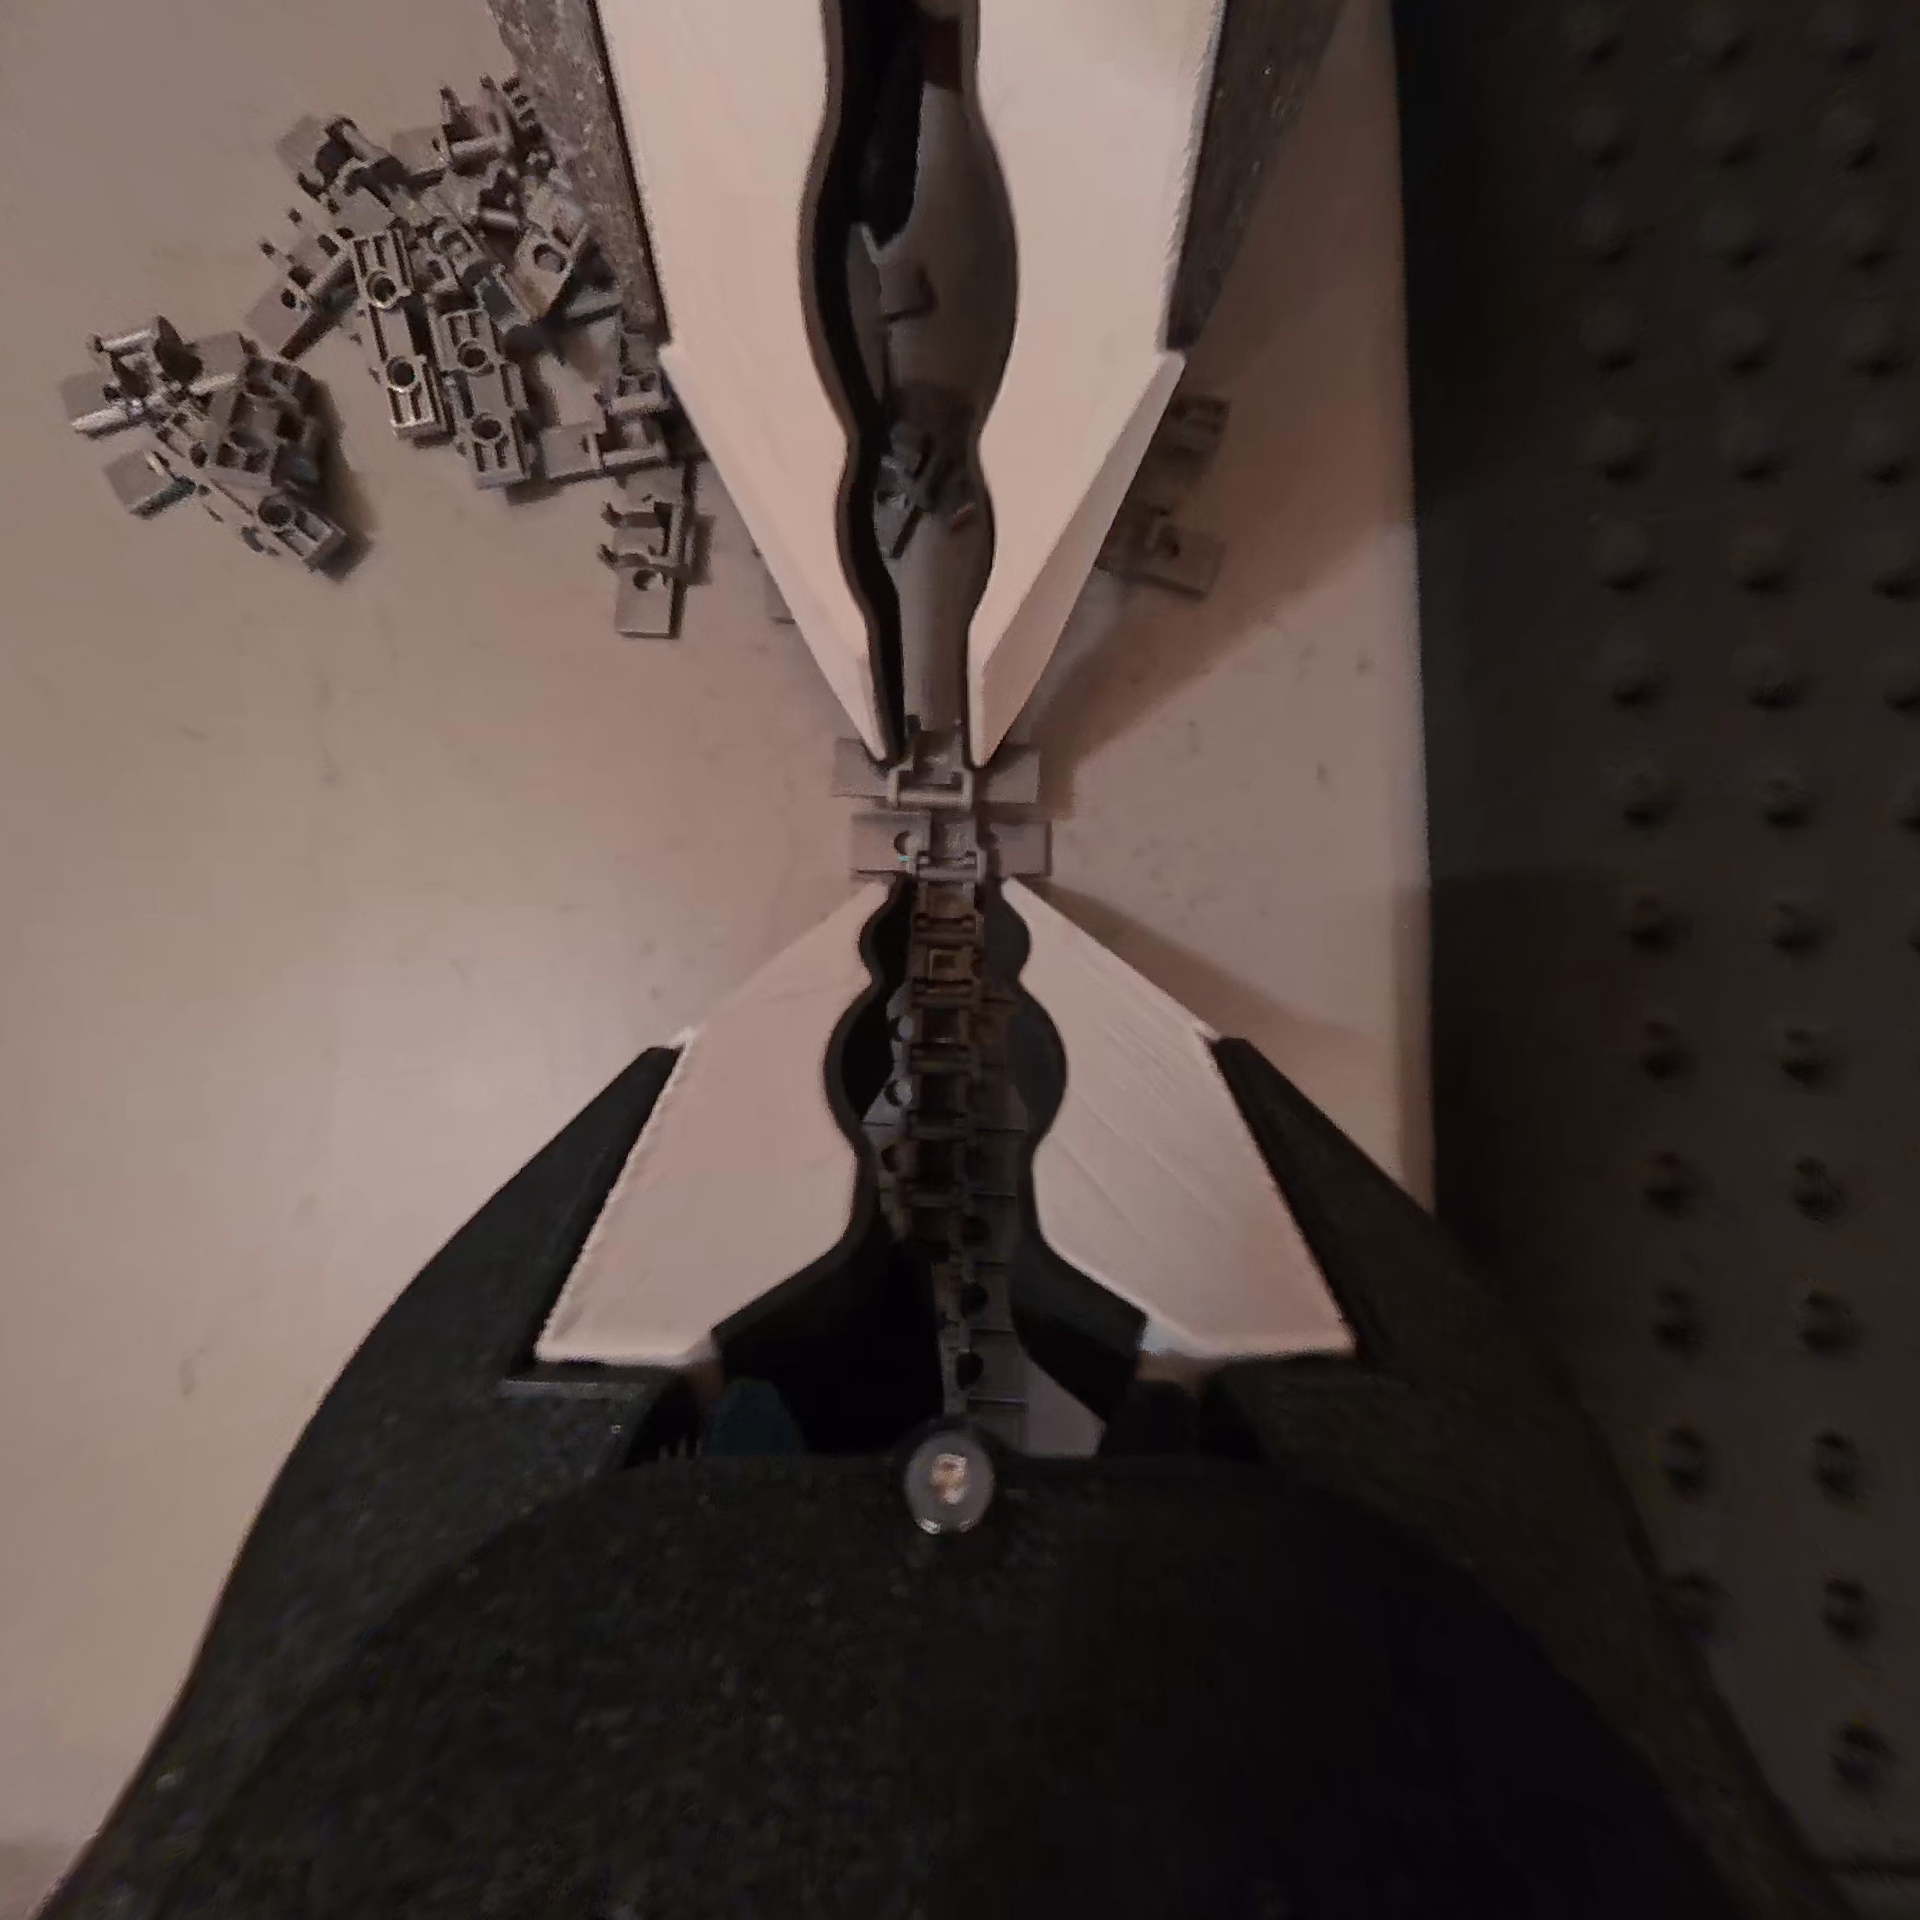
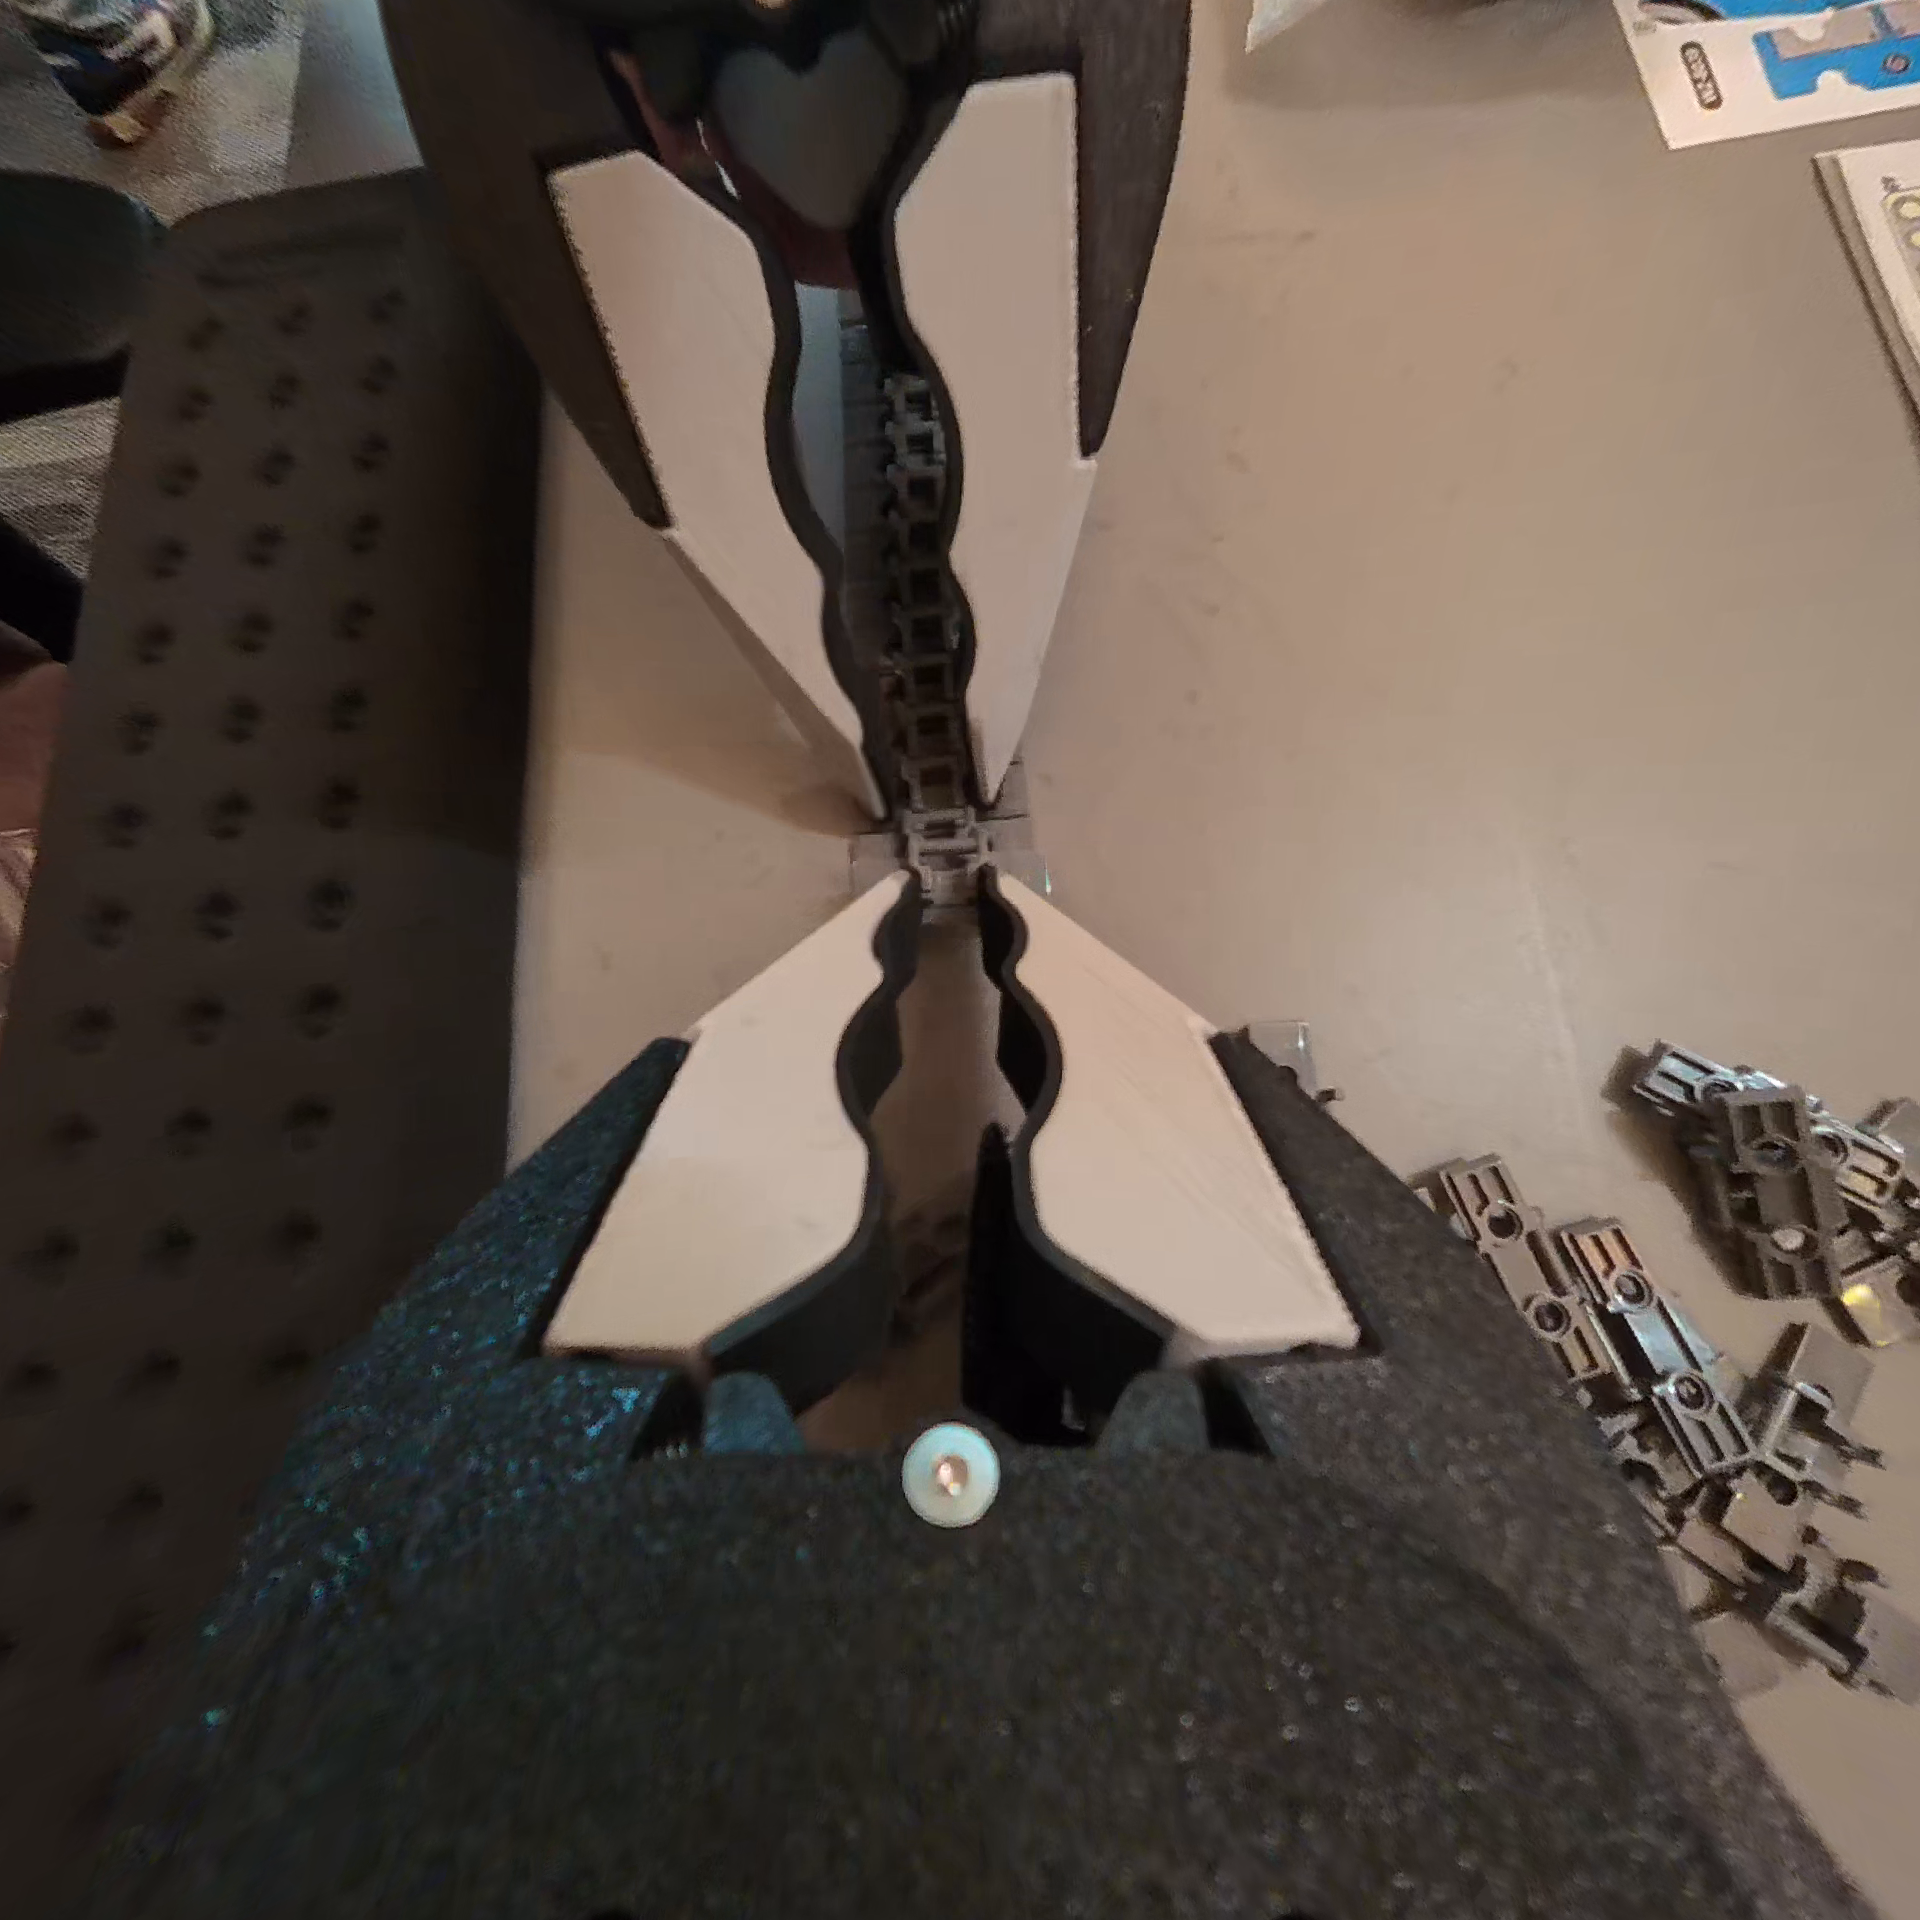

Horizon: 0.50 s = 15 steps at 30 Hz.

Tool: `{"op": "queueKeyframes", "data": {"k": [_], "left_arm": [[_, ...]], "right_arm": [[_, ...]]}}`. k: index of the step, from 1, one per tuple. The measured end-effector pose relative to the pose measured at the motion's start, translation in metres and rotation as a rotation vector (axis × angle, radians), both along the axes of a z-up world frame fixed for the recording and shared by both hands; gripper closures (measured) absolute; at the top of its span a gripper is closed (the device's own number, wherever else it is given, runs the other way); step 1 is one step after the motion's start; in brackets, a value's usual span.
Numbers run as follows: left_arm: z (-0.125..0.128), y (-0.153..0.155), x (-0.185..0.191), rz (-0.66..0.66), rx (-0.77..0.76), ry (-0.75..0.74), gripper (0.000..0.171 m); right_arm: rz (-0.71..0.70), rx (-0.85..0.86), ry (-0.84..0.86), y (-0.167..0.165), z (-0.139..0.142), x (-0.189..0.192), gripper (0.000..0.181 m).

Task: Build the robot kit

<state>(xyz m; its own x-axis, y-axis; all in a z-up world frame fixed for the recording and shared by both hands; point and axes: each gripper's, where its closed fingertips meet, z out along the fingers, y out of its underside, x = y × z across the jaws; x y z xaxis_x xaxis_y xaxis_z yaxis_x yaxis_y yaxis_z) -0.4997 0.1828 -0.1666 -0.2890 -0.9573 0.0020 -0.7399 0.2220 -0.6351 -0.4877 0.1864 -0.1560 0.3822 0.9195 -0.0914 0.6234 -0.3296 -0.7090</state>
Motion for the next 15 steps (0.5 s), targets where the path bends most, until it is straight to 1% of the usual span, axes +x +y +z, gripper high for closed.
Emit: {"op": "queueKeyframes", "data": {"k": [2, 7, 11, 15], "left_arm": [[0.003, -0.001, 0.0, -0.008, 0.032, -0.02, 0.159], [0.016, -0.002, -0.003, 0.028, -0.003, -0.096, 0.16], [0.019, 0.0, -0.007, 0.05, -0.009, -0.113, 0.16], [0.022, 0.0, -0.007, 0.055, -0.018, -0.128, 0.16]], "right_arm": [[0.003, 0.014, -0.016, 0.0, -0.001, 0.001, 0.17], [0.016, 0.013, 0.035, -0.002, 0.009, -0.003, 0.17], [0.006, 0.001, 0.052, -0.001, 0.012, 0.0, 0.17], [0.028, -0.007, 0.053, -0.004, 0.014, -0.004, 0.17]]}}
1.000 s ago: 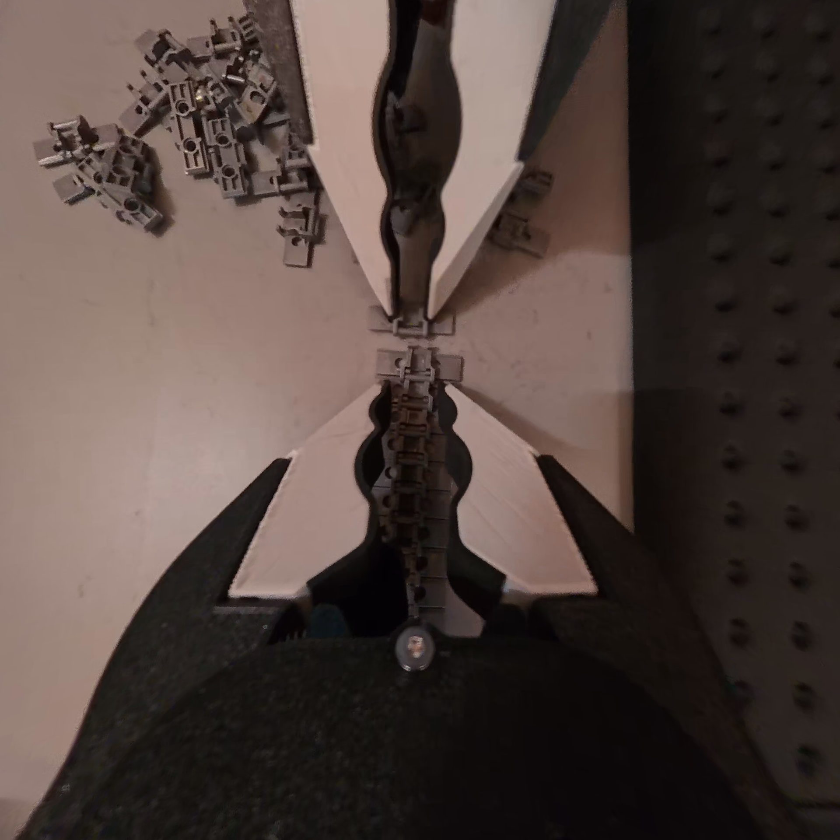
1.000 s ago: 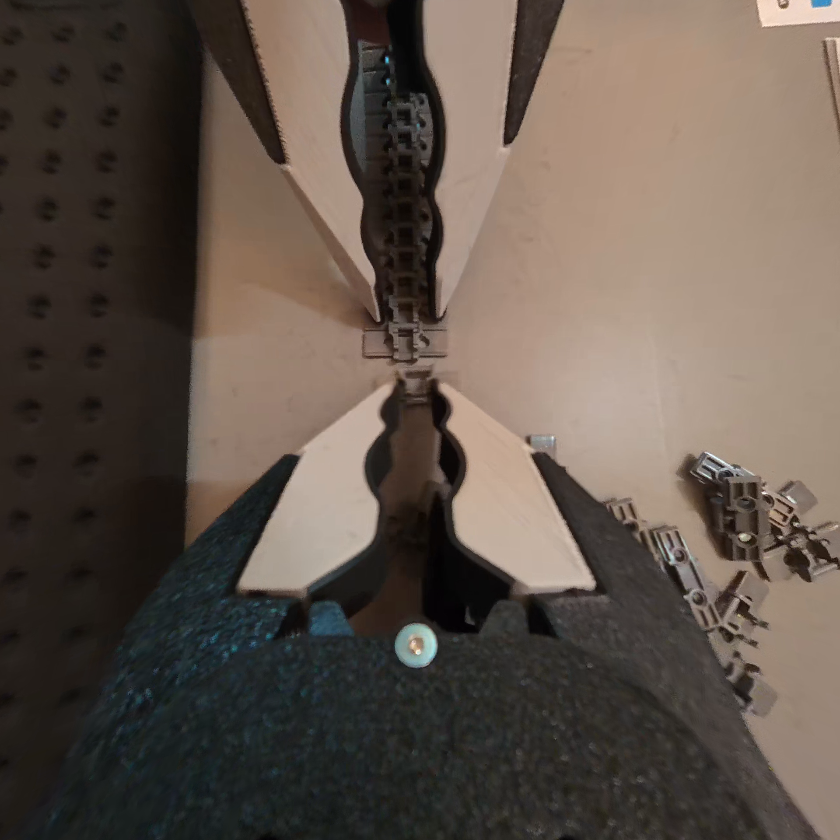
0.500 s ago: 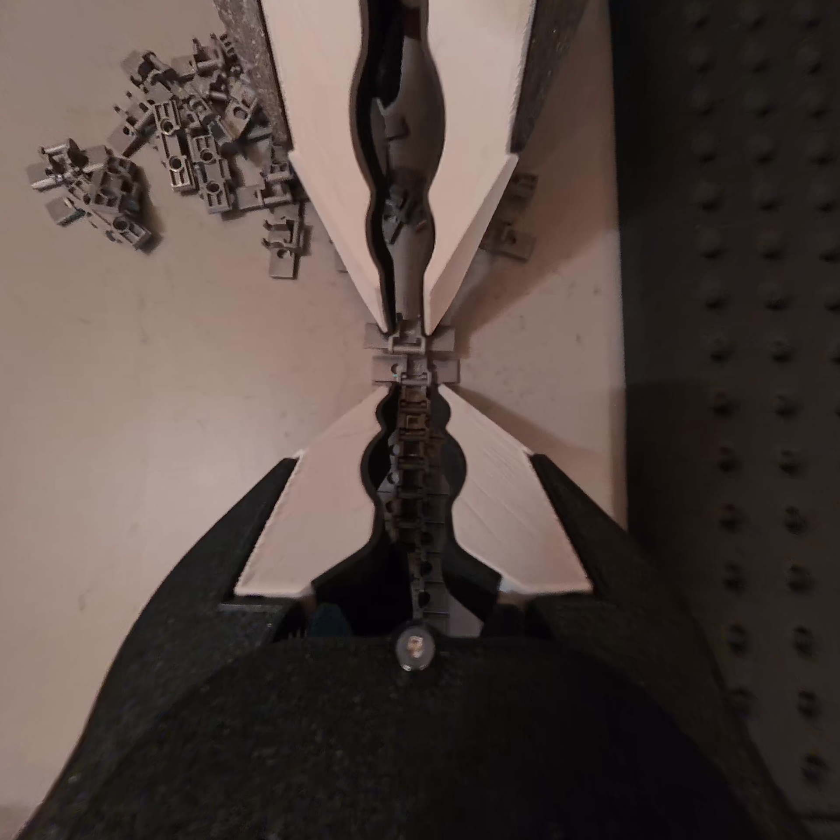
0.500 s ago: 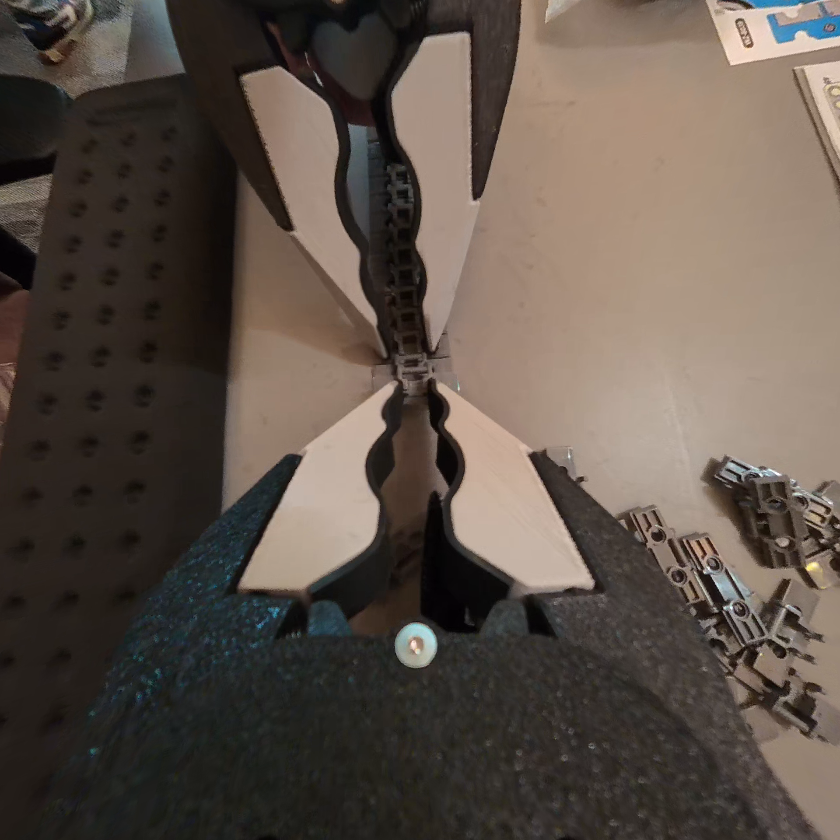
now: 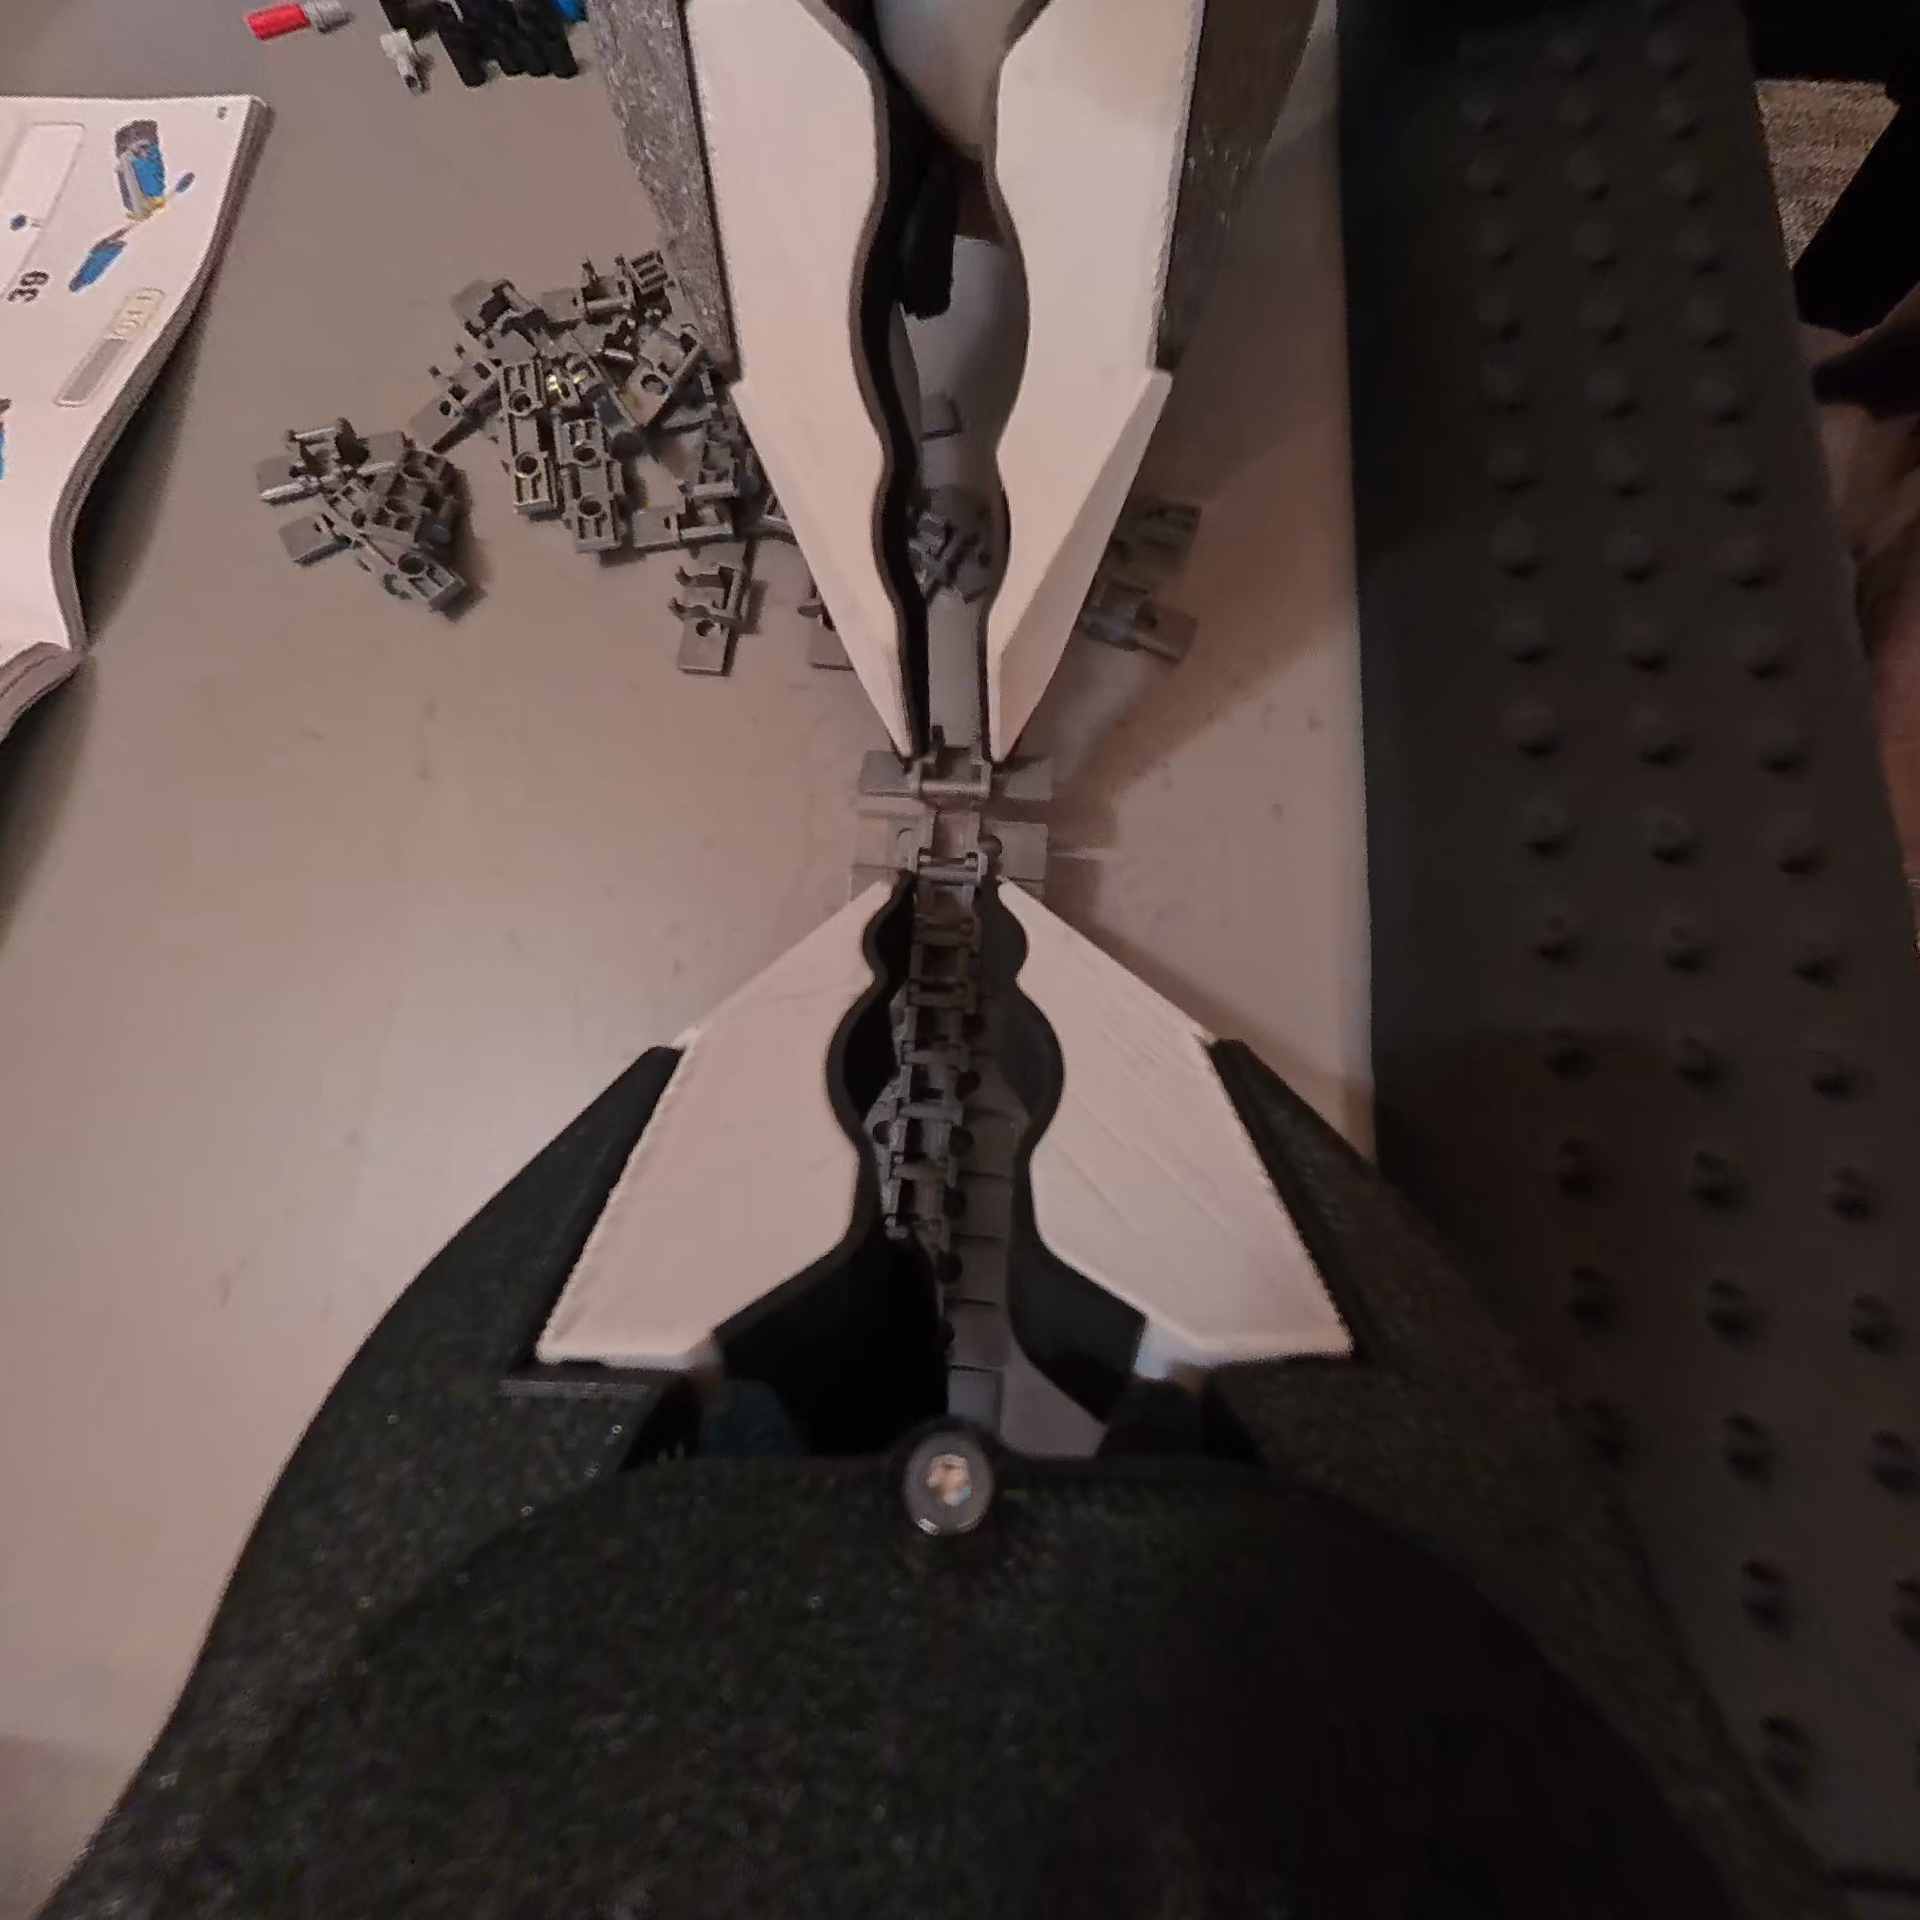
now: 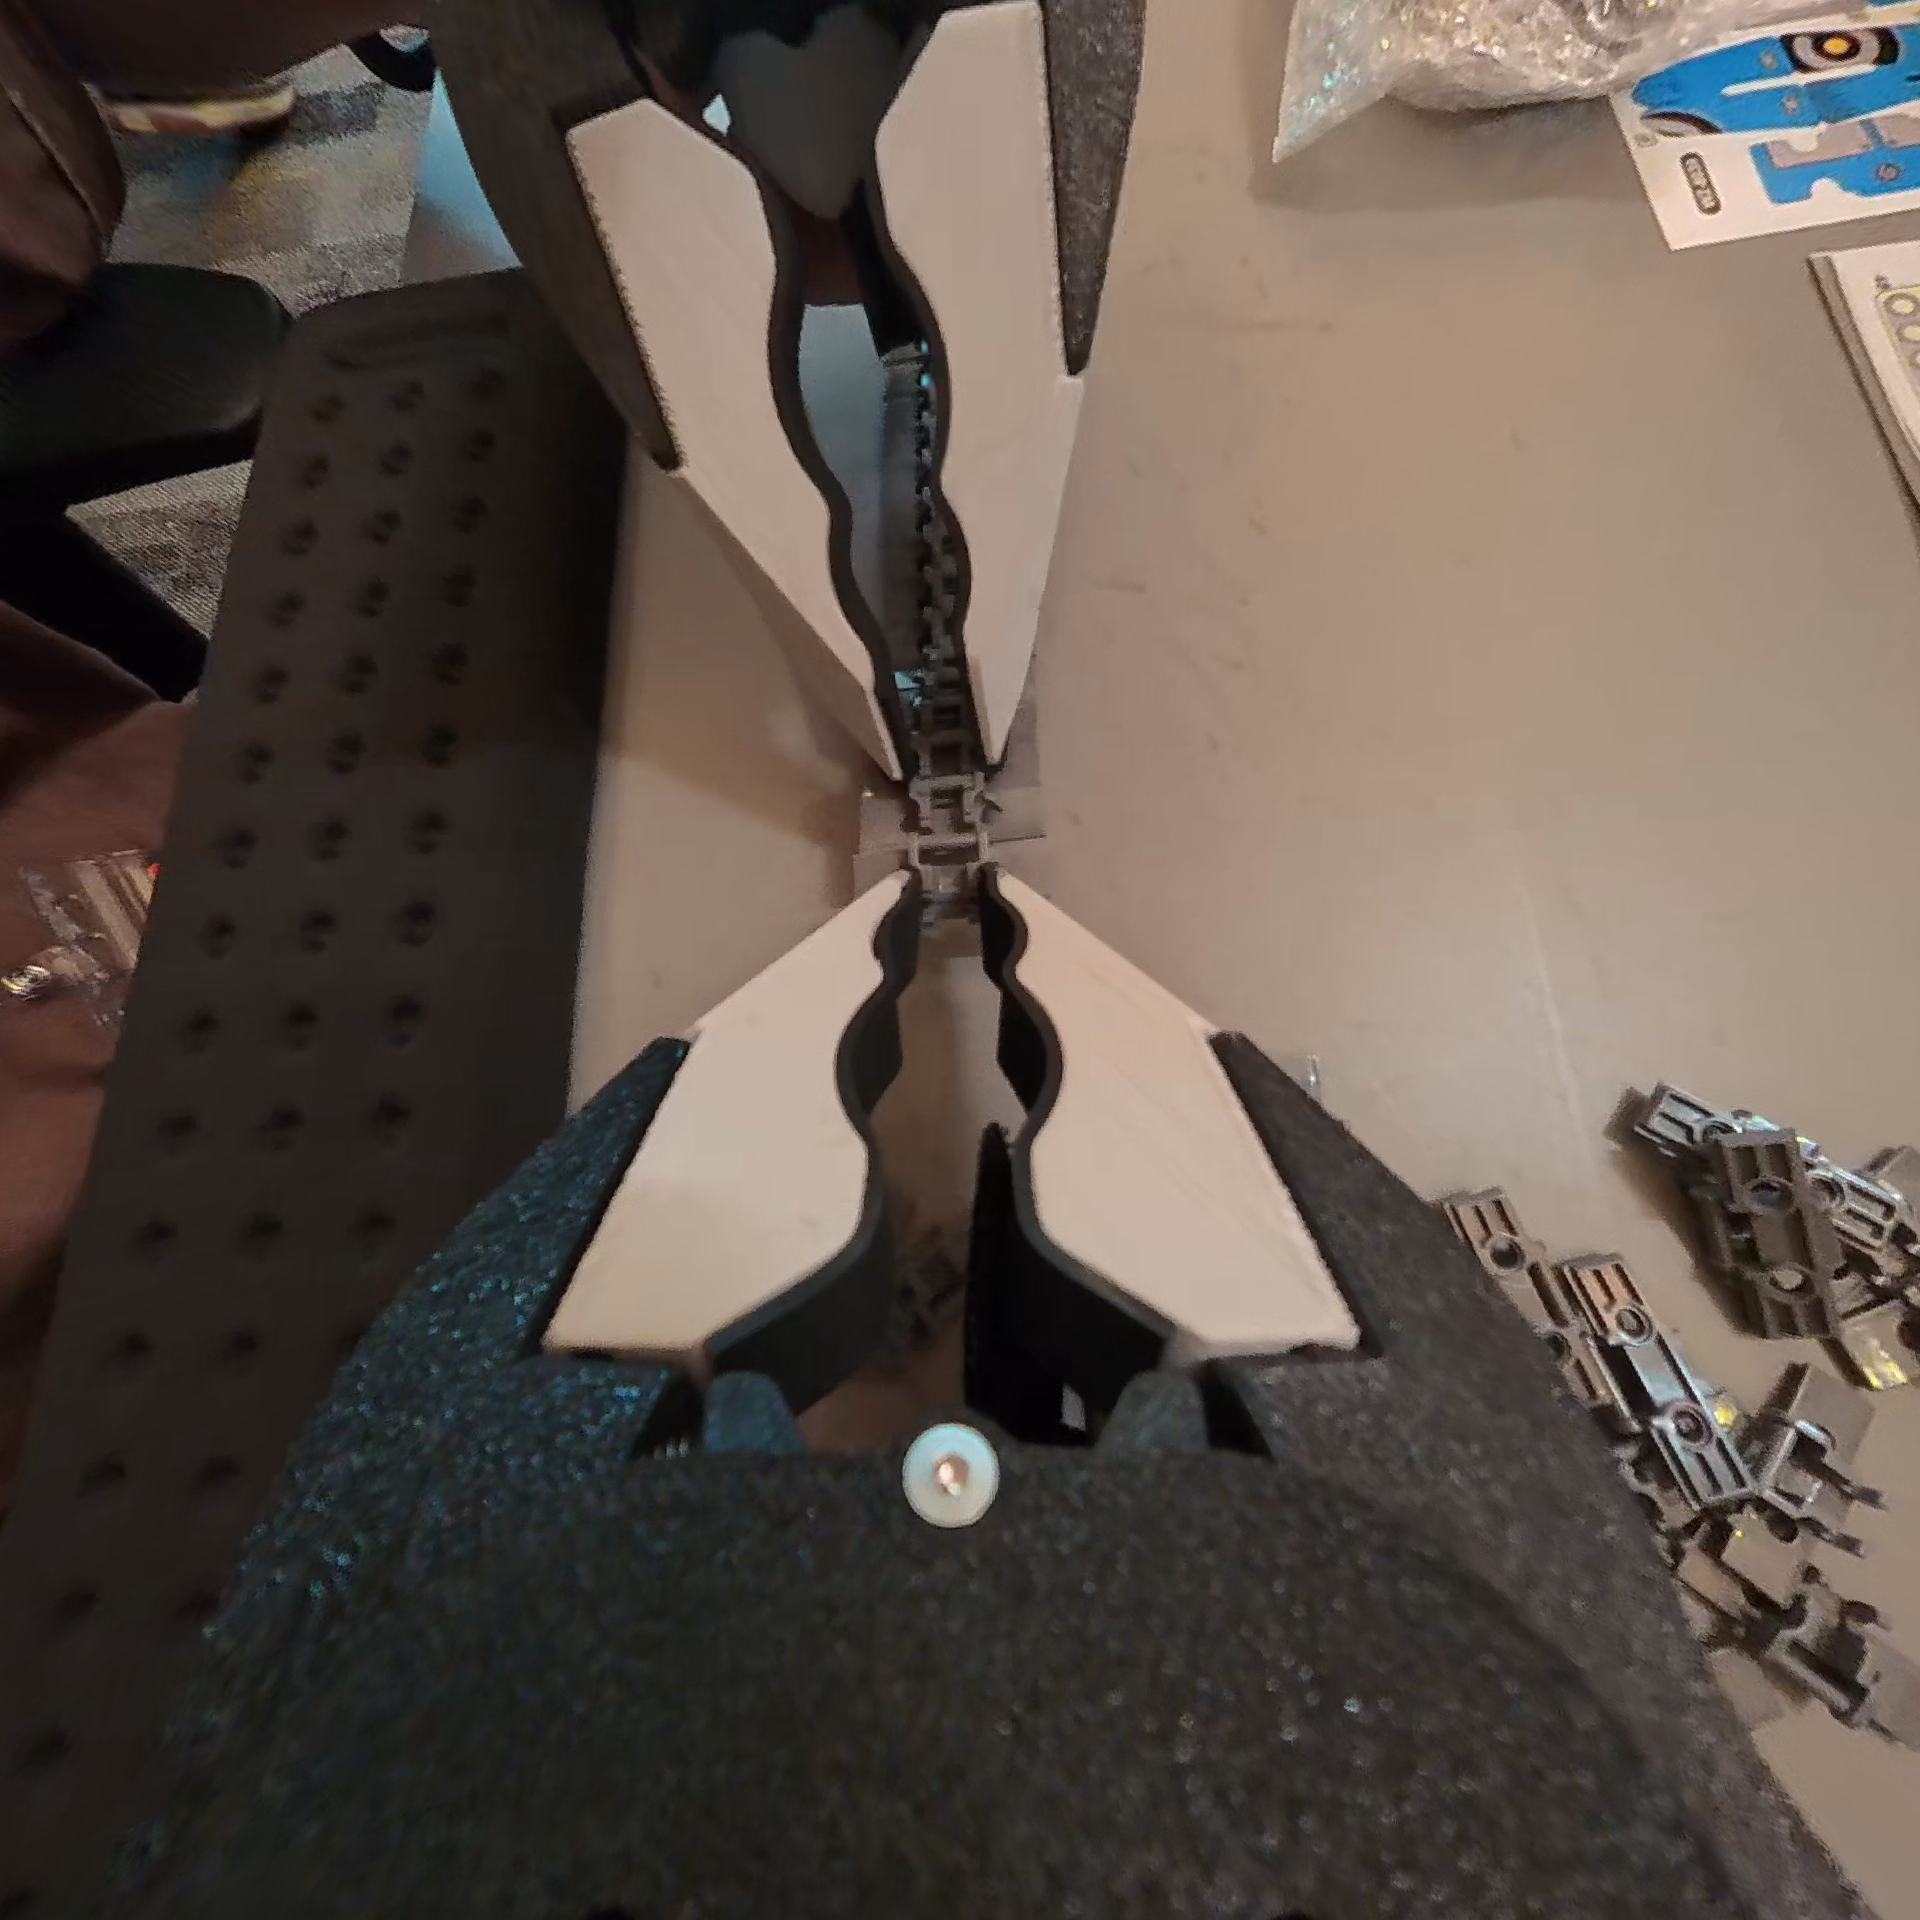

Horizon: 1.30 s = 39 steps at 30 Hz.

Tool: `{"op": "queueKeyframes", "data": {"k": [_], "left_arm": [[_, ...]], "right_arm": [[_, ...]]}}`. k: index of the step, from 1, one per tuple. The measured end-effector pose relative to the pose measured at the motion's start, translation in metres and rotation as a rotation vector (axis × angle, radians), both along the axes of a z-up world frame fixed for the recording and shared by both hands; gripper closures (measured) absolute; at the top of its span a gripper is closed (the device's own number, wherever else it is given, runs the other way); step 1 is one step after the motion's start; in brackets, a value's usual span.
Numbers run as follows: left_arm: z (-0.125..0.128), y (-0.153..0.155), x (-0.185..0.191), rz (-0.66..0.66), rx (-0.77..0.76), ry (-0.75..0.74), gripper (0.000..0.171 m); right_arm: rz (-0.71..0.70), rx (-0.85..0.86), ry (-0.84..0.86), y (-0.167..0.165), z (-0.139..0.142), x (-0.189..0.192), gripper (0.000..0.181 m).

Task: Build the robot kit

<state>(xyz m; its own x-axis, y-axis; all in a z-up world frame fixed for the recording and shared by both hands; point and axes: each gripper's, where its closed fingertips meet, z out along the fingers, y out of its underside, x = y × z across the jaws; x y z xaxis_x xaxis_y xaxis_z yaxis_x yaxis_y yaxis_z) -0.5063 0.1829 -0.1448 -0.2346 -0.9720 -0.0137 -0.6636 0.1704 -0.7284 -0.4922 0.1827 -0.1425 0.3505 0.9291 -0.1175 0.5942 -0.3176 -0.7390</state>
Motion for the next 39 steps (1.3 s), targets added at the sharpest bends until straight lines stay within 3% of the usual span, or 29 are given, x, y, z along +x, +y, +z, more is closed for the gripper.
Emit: {"op": "queueKeyframes", "data": {"k": [12, 18, 27, 33, 39], "left_arm": [[-0.003, -0.001, 0.001, -0.004, -0.006, 0.004, 0.16], [-0.003, 0.001, 0.001, 0.003, -0.016, 0.005, 0.16], [0.008, 0.006, 0.002, 0.032, -0.056, -0.05, 0.16], [0.018, 0.005, 0.001, 0.037, -0.106, -0.087, 0.161], [0.027, 0.008, 0.002, 0.071, -0.215, -0.1, 0.161]], "right_arm": [[0.027, 0.044, -0.062, 0.0, -0.007, -0.001, 0.168], [0.078, 0.034, -0.058, -0.012, -0.008, -0.005, 0.139], [0.054, 0.23, -0.133, -0.002, 0.002, -0.001, 0.139], [0.037, 0.376, -0.098, 0.003, 0.026, 0.004, 0.134], [-0.01, 0.706, -0.356, 0.01, 0.021, -0.004, 0.132]]}}
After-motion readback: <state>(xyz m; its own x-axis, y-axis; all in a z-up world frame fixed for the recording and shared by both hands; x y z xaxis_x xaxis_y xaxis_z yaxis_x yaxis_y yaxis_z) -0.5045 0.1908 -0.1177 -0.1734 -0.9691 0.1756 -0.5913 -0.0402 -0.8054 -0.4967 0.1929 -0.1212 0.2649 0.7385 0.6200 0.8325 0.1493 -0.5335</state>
